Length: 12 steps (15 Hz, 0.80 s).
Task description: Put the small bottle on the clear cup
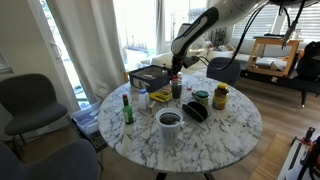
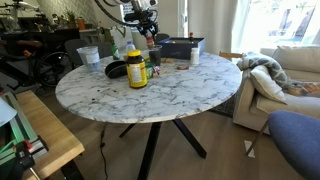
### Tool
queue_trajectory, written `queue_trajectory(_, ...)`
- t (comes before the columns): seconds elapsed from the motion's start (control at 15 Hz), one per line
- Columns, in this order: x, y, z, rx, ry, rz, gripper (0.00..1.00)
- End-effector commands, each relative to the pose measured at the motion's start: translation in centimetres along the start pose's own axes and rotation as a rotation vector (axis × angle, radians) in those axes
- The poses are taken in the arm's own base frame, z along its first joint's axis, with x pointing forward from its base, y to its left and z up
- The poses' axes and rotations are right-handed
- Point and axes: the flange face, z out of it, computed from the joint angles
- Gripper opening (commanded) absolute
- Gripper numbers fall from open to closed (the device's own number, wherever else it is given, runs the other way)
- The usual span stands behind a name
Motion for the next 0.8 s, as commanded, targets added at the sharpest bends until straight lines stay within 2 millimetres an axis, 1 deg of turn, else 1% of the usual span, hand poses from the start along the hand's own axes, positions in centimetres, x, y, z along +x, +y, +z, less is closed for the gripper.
queue_trajectory(0.0,0.17,0.17,0.43,-0.007,-0.006,0.011,0.31)
queue_trajectory(0.07,0.16,0.19,0.43,-0.007,-0.007,0.012,0.36)
queue_trajectory(0.13,0.15,0.22,0.44,-0.008,-0.008,0.013,0.44)
queue_trajectory(0.2,0.15,0.23,0.42,-0.008,-0.008,0.014,0.64)
queue_trajectory(0.27,0.15,0.23,0.4,-0.008,-0.008,0.015,0.73)
queue_trajectory(0.33,0.16,0.26,0.4,-0.008,-0.008,0.016,0.78)
queue_trajectory(0.47,0.17,0.29,0.37,-0.008,-0.009,0.019,0.93)
queue_trajectory(0.53,0.18,0.29,0.34,-0.009,-0.008,0.02,0.99)
queue_trajectory(0.73,0.36,0.1,-0.4,-0.01,0.003,0.014,1.0)
